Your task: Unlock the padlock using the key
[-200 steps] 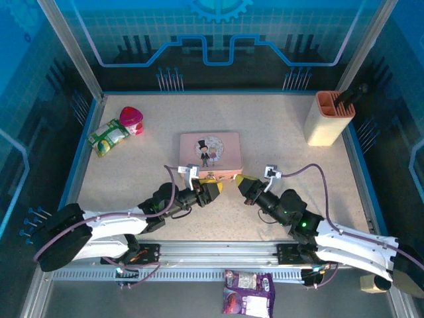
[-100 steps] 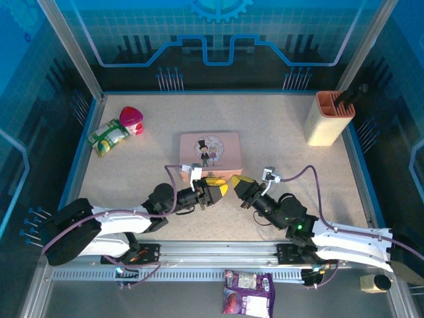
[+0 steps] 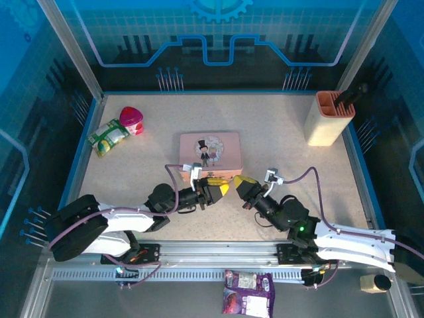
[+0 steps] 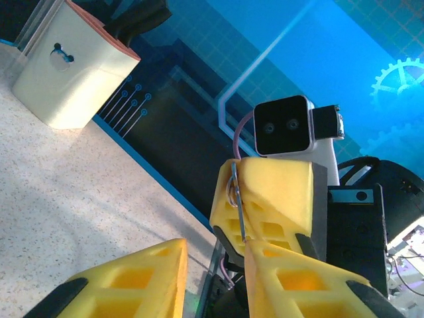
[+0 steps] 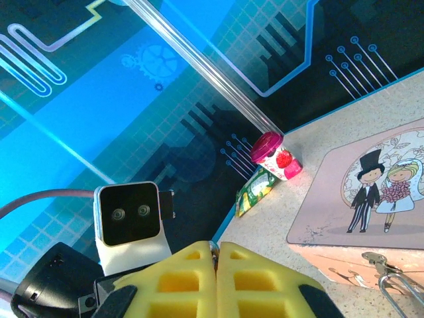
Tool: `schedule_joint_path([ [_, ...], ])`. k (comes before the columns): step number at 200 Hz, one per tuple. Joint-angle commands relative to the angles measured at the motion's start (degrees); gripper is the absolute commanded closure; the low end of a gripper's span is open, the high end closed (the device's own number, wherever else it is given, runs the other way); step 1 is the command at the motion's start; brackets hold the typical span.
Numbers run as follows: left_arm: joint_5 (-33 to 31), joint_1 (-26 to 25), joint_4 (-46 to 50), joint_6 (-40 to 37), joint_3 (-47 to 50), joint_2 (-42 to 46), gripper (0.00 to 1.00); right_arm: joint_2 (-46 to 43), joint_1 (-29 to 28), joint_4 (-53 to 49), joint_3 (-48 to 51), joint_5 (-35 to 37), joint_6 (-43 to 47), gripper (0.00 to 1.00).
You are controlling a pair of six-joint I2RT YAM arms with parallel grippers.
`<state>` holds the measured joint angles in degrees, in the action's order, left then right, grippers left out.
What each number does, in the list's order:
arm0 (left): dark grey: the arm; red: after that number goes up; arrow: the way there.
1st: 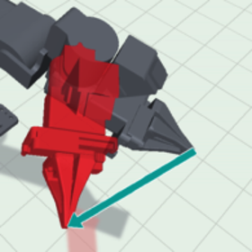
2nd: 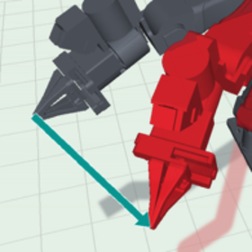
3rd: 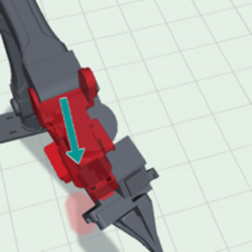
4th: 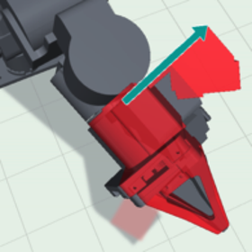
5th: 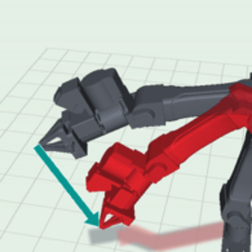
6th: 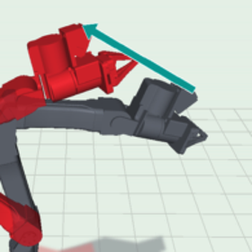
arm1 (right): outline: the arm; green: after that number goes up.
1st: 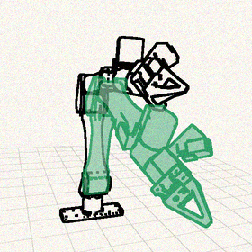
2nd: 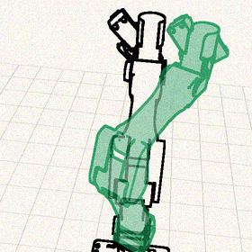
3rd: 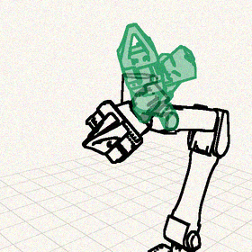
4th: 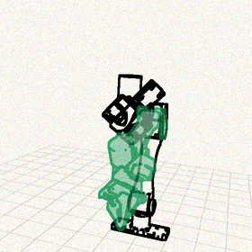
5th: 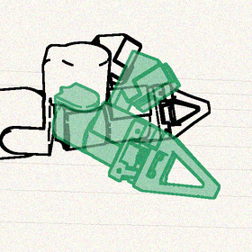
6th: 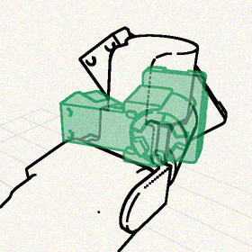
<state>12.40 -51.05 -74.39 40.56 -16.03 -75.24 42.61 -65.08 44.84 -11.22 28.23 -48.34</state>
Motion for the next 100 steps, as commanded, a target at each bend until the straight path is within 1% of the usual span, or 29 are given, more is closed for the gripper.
schedule_joint_path([
  [1,1.4,0.5,-3.1,0.8,-2.0,-0.6,0.72,0.8,-1.3,1.7,0.5,2.0,1.0,1.0],
  [38,1.8,0.7,-4.4,1.7,-1.9,-1.4,0.8,2.2,-1.7,2.6,0.1,2.2,1.1,1.0],
  [58,2.4,0.9,-5.3,2.1,-1.9,-1.7,0.81,2.6,-2.0,3.0,0.7,3.2,0.5,1.0],
  [100,2.0,1.1,-4.5,2.3,-1.9,-1.6,0.91,2.1,-2.2,2.1,0.3,3.1,0.7,1.0],
])
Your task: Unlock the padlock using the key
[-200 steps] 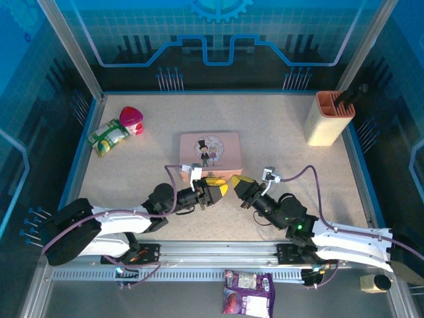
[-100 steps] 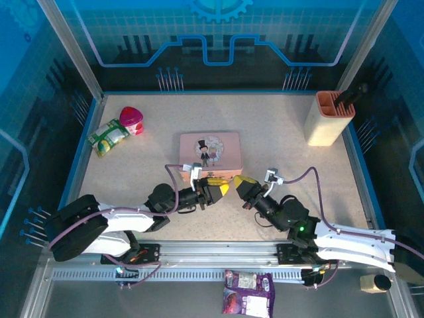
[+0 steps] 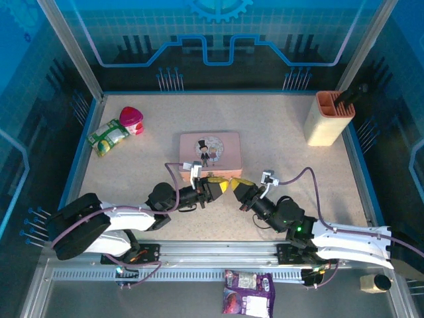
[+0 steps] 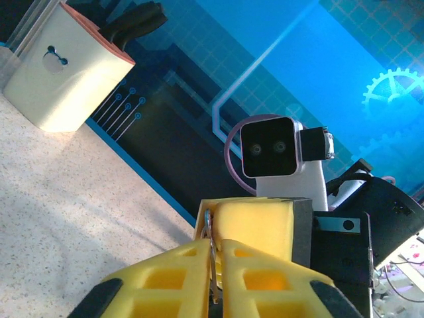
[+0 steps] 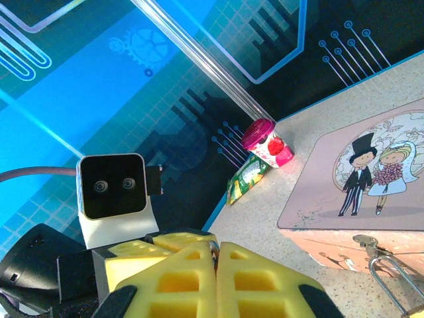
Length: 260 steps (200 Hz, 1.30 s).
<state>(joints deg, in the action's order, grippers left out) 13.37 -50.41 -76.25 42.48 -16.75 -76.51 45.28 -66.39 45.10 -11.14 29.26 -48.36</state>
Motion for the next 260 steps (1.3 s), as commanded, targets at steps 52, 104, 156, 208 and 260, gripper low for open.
schedule_joint_path([
  [52,1.7,1.5,-0.4,0.0,-1.4,0.5,1.0,-0.9,-0.9,0.2,0.1,1.8,0.5,1.0],
  [104,4.0,3.8,16.7,-5.7,-3.6,7.4,1.0,-5.3,0.6,-8.4,-0.8,-0.4,1.4,0.99],
  [156,6.7,4.1,30.5,-11.1,-7.7,12.4,1.0,-8.7,7.5,-12.3,-1.0,-11.2,0.0,0.99],
  [208,6.7,4.5,28.9,-9.4,-7.6,12.5,0.95,-8.2,10.1,-10.3,-0.6,-14.4,-2.5,1.0],
  [260,8.2,4.7,22.5,-5.5,-6.8,9.5,0.74,-8.3,10.2,-7.4,0.3,-13.2,-4.1,1.0],
])
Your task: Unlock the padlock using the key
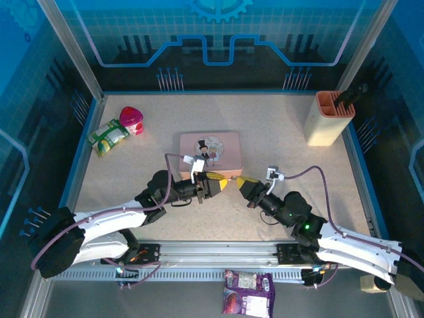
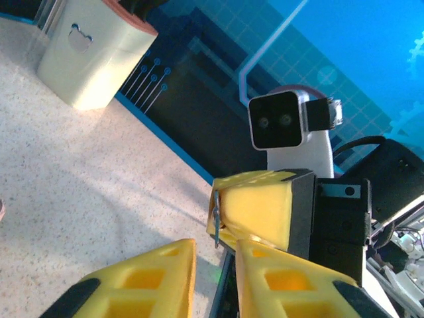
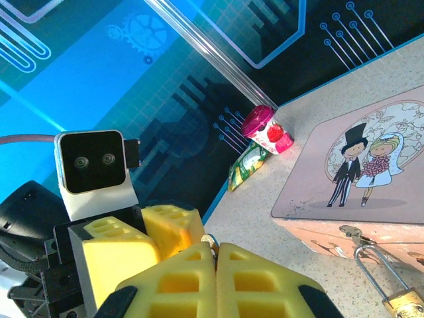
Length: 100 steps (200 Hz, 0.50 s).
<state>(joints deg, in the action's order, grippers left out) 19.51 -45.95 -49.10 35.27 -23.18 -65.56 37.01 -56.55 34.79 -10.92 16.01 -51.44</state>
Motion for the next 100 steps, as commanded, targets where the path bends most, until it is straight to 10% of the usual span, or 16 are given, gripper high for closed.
schedule_joint_path([
  [1,2.1,0.3,-4.7,1.8,-0.3,-1.5,0.74,0.0,0.4,2.9,0.1,0.0,-1.0,1.0],
  [100,3.7,0.3,-7.9,3.3,-1.5,-4.6,0.85,5.1,-0.1,7.8,-0.1,-2.2,-2.9,1.0],
])
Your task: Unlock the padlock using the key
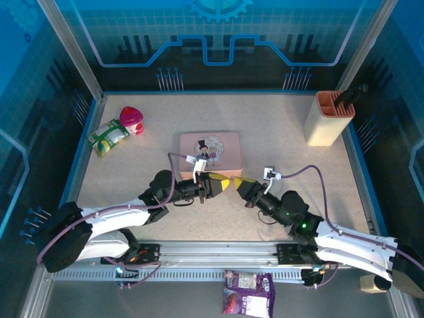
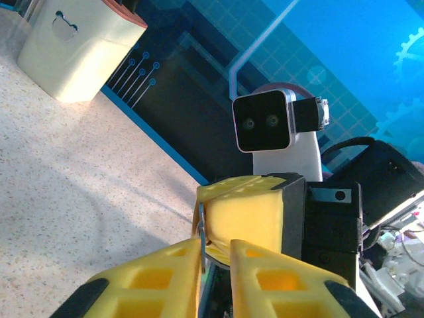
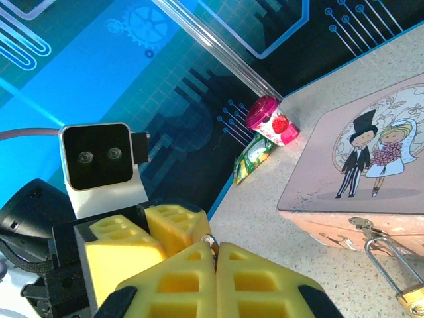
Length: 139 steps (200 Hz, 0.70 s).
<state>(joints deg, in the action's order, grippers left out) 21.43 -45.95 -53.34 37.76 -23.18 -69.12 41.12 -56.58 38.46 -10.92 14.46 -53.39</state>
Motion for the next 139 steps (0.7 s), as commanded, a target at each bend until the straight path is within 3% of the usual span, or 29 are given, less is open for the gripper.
schedule_joint_path([
  [1,1.8,0.3,-3.6,0.8,-1.5,-1.1,0.86,1.0,0.0,4.2,-0.1,-0.6,-0.9,1.0],
  [51,1.3,0.3,-3.4,0.4,-1.3,-1.0,1.0,1.2,0.0,2.3,-0.6,-2.0,0.0,1.0],
  [71,1.5,0.5,-1.4,-0.8,-1.3,-0.2,1.0,-0.5,1.3,-2.1,-1.5,-3.8,1.2,0.99],
  [139,8.6,3.1,6.7,-4.1,-3.2,3.8,1.0,-1.4,11.8,-9.7,-5.5,-25.9,5.8,0.78],
])
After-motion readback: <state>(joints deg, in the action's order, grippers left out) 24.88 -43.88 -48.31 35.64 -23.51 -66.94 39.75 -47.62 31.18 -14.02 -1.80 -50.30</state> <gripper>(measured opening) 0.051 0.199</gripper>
